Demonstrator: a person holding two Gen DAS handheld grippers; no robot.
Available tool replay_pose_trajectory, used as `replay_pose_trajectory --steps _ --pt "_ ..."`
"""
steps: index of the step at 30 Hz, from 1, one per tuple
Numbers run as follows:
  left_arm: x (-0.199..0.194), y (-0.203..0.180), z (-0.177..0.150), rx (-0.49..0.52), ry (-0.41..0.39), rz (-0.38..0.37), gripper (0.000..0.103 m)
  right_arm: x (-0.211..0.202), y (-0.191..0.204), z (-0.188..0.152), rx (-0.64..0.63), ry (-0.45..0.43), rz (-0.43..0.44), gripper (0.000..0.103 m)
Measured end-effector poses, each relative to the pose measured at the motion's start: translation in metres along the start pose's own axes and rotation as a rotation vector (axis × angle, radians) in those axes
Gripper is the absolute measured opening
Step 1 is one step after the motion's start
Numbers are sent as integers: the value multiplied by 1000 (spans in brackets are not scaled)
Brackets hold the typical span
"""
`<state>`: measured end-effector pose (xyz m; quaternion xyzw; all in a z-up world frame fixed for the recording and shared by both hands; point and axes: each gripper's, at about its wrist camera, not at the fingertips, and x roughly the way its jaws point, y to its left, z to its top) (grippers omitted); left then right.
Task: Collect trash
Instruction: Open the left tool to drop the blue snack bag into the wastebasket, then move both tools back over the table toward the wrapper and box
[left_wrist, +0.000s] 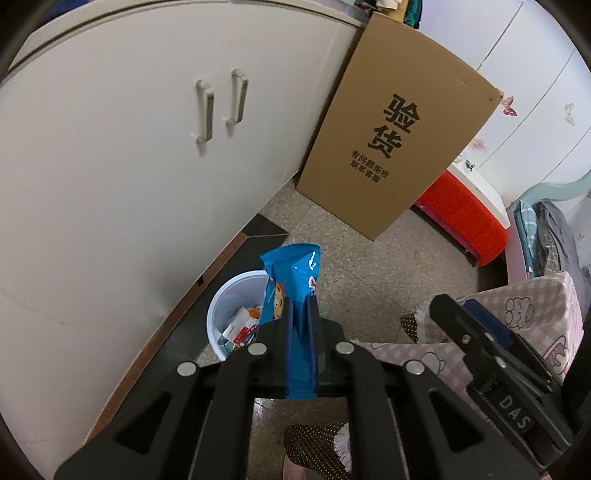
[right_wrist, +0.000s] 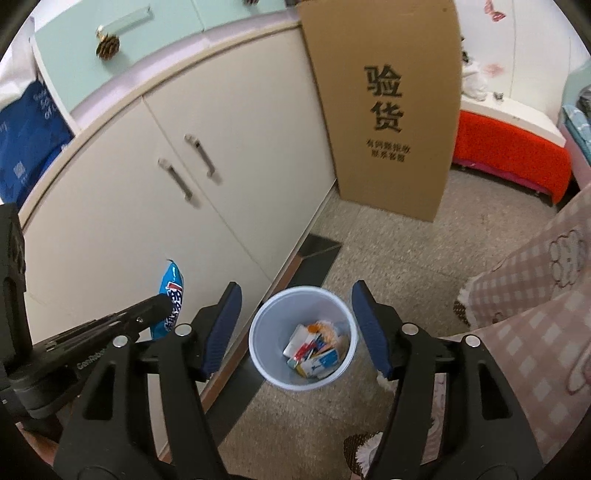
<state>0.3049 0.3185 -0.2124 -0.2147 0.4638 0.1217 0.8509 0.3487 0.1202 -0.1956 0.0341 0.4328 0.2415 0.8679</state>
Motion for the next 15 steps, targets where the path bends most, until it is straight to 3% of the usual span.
replay_pose_trajectory --steps 7,9,11,13,15 --pt "-2 -18 11 22 -16 -19 10 -18 -9 3 34 -55 -17 64" --pt "-1 -21 13 20 -25 -5 22 -22 -9 2 35 -58 -16 65" --pt "-4 -20 12 17 -67 19 58 -24 -10 1 35 -53 -11 65" --pt "-9 -21 9 22 -106 42 75 -29 -12 0 38 -58 -14 65" --pt "-11 -21 9 28 -106 44 76 -33 -14 -1 44 -54 -10 66"
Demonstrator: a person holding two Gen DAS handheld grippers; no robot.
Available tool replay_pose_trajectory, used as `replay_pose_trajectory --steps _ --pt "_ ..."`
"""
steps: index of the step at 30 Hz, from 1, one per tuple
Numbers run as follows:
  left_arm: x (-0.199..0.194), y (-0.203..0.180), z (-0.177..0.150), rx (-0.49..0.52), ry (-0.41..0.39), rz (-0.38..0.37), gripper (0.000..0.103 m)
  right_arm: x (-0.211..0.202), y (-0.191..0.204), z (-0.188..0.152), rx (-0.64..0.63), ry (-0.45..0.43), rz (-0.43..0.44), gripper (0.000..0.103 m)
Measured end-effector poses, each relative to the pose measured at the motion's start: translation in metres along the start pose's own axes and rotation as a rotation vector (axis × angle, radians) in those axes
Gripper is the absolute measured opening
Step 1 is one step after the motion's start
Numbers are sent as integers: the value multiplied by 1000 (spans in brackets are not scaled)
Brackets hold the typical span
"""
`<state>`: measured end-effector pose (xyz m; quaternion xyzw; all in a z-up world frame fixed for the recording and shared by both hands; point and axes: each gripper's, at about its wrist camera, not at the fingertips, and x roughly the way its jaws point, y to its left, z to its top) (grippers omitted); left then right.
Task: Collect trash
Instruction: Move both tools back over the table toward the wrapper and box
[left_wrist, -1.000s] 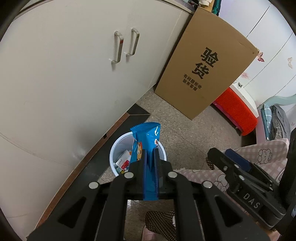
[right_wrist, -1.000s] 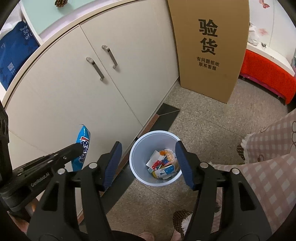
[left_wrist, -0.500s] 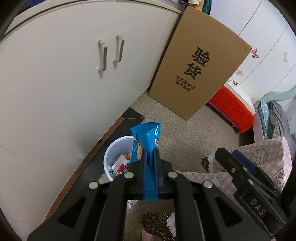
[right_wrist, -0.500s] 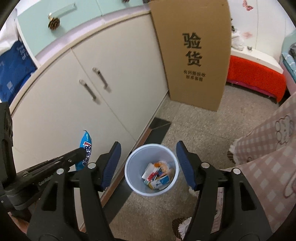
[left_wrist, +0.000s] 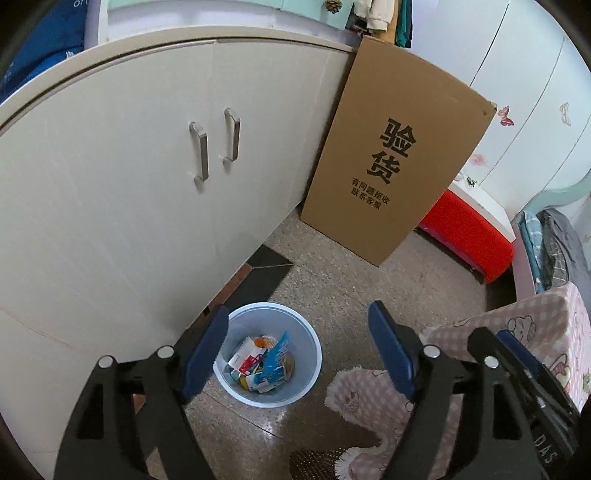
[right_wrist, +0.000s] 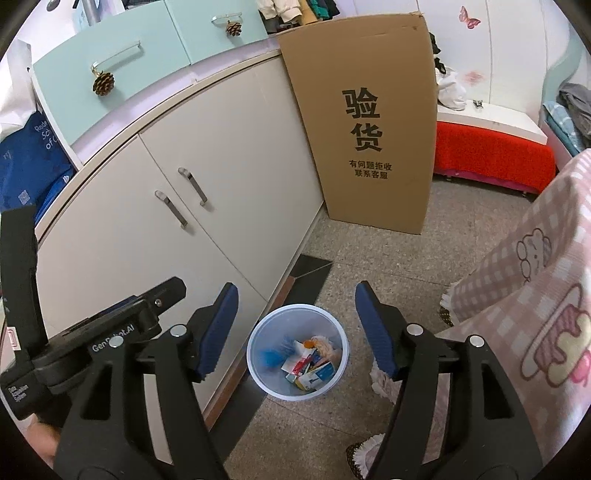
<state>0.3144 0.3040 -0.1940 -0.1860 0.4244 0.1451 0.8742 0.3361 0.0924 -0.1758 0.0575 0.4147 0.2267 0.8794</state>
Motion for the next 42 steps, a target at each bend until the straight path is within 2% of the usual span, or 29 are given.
replay_pose_trajectory --steps 10,19,23,31,35,42 --pt "-35 -7 -4 -3 -21 -16 76 -43 -6 2 8 -40 4 67" --pt "-102 -38 -14 39 -107 -55 80 -114 -25 3 30 -124 15 70" --pt "-136 -65 -22 74 -148 -80 83 -147 -42 -1 38 -152 14 73" --pt "-175 -134 -53 156 -171 -161 86 -224 -104 -14 73 -226 -43 81" --pt "-185 -175 -72 202 -164 -201 86 -258 -145 -24 93 -259 -113 85" --pt "-183 -259 -111 315 -107 -267 86 -309 -235 -45 184 -285 -293 93"
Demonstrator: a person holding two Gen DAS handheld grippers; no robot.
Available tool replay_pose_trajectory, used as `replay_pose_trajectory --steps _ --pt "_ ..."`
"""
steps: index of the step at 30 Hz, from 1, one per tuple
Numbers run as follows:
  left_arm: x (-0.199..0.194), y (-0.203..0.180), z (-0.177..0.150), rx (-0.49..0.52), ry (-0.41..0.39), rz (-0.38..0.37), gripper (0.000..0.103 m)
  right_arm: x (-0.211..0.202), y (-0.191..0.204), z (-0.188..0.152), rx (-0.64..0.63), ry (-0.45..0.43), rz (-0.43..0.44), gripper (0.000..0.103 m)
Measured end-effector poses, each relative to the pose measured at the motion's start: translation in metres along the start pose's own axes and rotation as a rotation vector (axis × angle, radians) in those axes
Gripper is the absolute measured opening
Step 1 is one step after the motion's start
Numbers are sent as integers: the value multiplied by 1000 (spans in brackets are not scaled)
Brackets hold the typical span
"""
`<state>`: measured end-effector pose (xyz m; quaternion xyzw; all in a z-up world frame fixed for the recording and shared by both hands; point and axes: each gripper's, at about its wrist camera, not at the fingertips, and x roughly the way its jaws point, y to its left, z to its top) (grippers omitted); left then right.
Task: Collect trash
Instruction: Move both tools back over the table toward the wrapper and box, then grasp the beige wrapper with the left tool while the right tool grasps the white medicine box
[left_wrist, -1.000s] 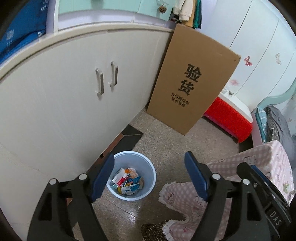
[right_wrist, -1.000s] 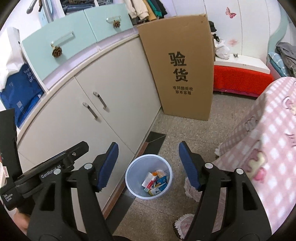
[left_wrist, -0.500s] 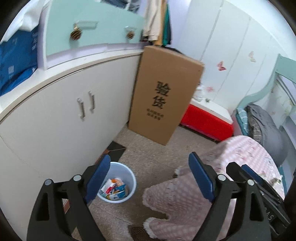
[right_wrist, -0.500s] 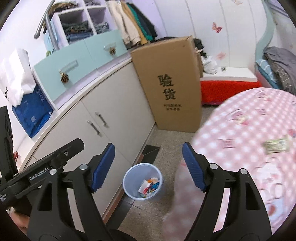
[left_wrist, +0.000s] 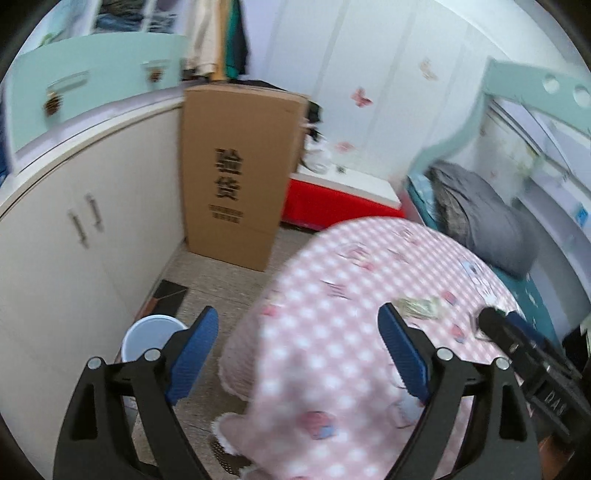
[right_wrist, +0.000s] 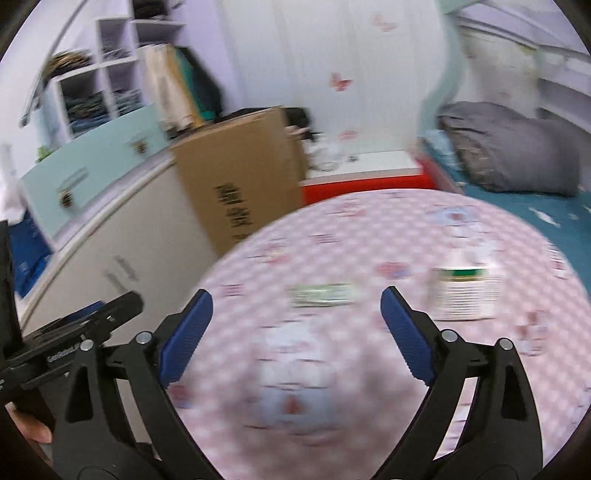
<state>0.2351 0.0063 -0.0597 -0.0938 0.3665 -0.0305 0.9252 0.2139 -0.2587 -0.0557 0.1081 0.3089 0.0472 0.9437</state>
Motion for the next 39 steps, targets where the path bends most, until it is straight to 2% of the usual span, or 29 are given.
replay_pose_trajectory --steps 4,8,12,18,28,33,37,39 --pt "18 -45 -4 68 33 -34 86 1 -57 0 64 22 -103 96" --pt "38 -80 -7 154 48 -30 86 12 -93 -4 102 67 -160 97" --pt "66 -104 -8 202 102 -34 86 26 -110 -6 128 104 -170 97" --pt "105 -126 -9 255 165 -9 86 49 -114 -4 93 151 -180 97" --pt "130 -142 -6 578 119 38 86 75 -122 1 74 178 -221 97" --pt "144 -162 -13 703 120 15 86 89 -126 1 83 211 -209 97" --pt "145 -167 -12 722 118 -11 86 93 -128 3 97 219 -196 97" --pt "147 -165 -10 695 139 -49 80 92 -129 2 111 216 -188 97"
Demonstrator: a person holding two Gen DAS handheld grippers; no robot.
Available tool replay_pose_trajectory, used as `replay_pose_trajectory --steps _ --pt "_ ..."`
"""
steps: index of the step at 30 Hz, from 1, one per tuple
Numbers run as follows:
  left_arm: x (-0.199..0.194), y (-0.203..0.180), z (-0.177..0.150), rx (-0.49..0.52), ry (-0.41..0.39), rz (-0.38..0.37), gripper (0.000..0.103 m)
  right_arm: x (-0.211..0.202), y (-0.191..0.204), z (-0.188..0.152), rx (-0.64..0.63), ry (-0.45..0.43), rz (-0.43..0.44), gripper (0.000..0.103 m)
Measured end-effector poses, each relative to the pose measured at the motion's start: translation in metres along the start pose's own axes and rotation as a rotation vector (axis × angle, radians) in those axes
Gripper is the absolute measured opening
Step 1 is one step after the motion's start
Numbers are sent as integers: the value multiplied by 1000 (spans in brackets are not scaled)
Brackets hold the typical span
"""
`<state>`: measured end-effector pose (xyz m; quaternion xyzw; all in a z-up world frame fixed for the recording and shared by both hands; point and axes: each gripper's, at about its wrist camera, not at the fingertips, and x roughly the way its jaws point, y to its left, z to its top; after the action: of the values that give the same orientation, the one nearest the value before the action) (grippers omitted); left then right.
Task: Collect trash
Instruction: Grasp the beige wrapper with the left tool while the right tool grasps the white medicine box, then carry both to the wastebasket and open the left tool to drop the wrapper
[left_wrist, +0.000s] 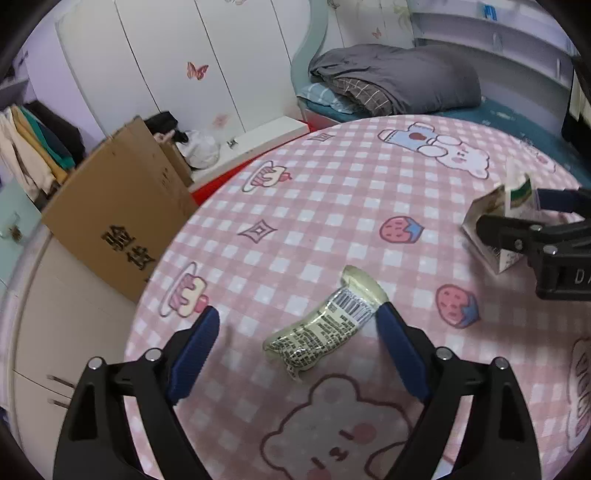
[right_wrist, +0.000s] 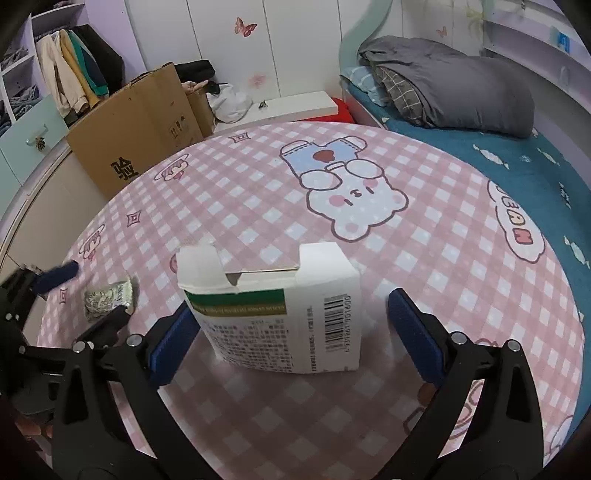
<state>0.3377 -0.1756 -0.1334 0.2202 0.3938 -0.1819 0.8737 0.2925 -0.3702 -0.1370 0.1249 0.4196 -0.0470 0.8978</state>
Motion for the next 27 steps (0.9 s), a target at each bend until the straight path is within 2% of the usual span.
replay_pose_trajectory --steps 2,3,4,5,7,10,18,22,27 --pt "0 5 -1 -48 16 -99 54 0 1 0 0 0 7 96" --pt "0 7 -2 -74 21 -126 48 -1 2 0 -3 -2 7 92" --pt "0 7 -4 -82 20 -135 35 -2 3 -1 -3 -7 4 78" --pt "-2 8 -5 -94 18 -167 25 -3 3 0 -4 -7 0 74" --pt "-4 8 -9 -109 15 -148 16 -4 8 0 -8 4 18 74" --pt "-7 7 -14 -119 12 -144 14 -7 15 -1 -19 1 29 74" --pt "-23 38 -29 -265 -17 -147 11 -24 51 0 -62 -15 76 73" --pt "-43 59 -41 -323 -46 -137 11 -32 83 0 -94 -20 116 73" --pt "-70 98 -68 -430 -80 -98 11 -39 143 -10 -164 -13 189 73"
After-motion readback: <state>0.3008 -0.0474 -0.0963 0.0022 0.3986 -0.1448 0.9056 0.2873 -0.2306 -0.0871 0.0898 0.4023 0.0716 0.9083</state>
